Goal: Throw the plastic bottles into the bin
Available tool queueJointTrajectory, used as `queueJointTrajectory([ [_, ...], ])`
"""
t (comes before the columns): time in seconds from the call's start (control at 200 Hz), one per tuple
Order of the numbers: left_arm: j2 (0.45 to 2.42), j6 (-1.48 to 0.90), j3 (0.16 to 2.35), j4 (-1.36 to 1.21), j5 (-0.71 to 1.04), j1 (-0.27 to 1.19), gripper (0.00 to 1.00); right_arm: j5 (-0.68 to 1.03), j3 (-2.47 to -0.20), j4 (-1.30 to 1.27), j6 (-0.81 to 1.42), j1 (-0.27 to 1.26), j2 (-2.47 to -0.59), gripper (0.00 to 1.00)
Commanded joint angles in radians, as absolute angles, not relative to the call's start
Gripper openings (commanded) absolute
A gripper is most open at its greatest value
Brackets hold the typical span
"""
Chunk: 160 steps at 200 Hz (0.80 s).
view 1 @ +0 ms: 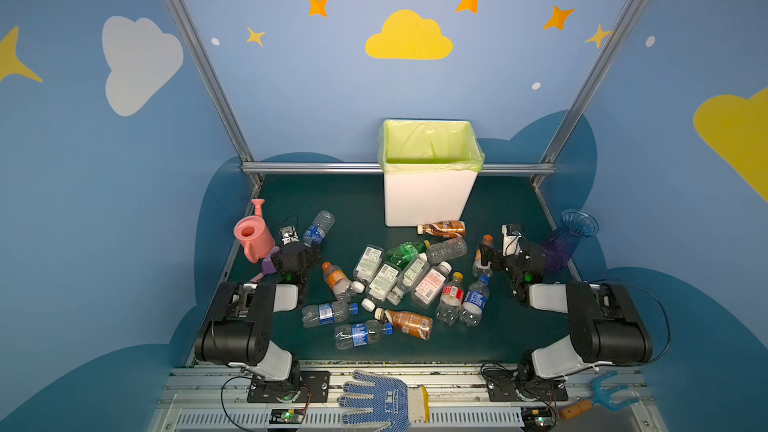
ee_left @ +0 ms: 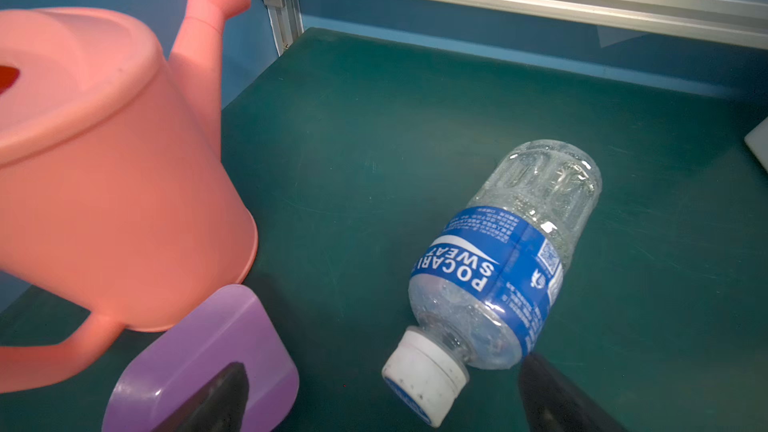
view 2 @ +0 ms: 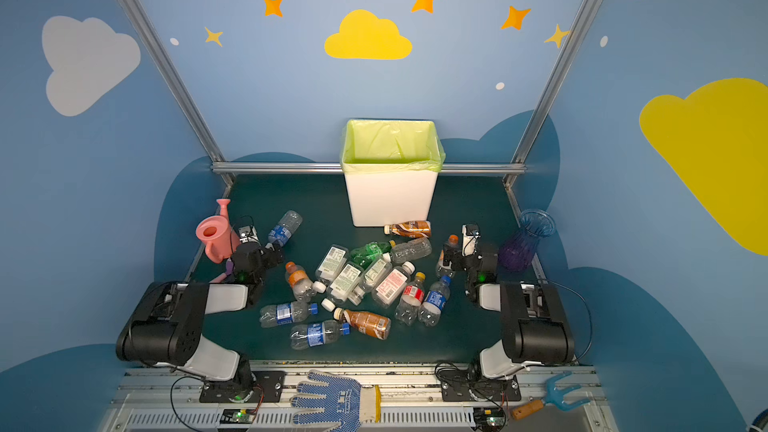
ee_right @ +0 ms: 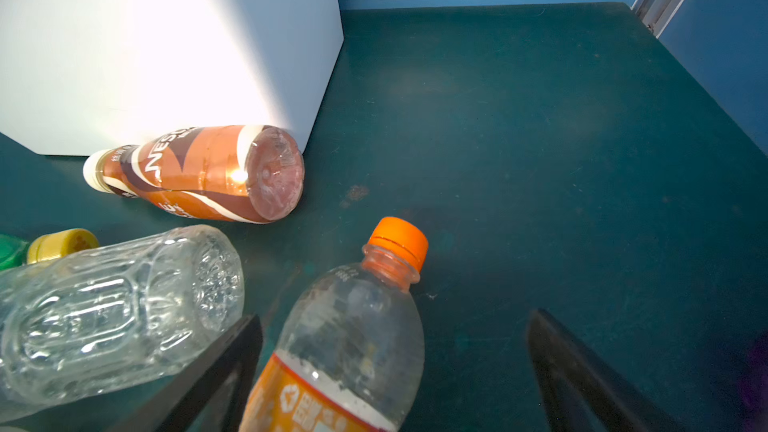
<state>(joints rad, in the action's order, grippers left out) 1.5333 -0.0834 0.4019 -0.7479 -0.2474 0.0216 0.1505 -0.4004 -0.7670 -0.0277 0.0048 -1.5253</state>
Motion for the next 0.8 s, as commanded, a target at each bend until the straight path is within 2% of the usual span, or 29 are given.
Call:
queueJointTrajectory([
  [0.0, 1.516, -0.081, 0.419, -0.736, -0.242, 0.017, 1.00, 0.150, -0.407, -0.783, -0.037, 0.012, -1.508, 0.98],
  [0.796, 1.518, -0.081, 0.420, -0.735, -0.242, 0.017, 1.00, 0.163, -0.414, -0.773, -0.023, -0.001, -1.509, 0.98],
])
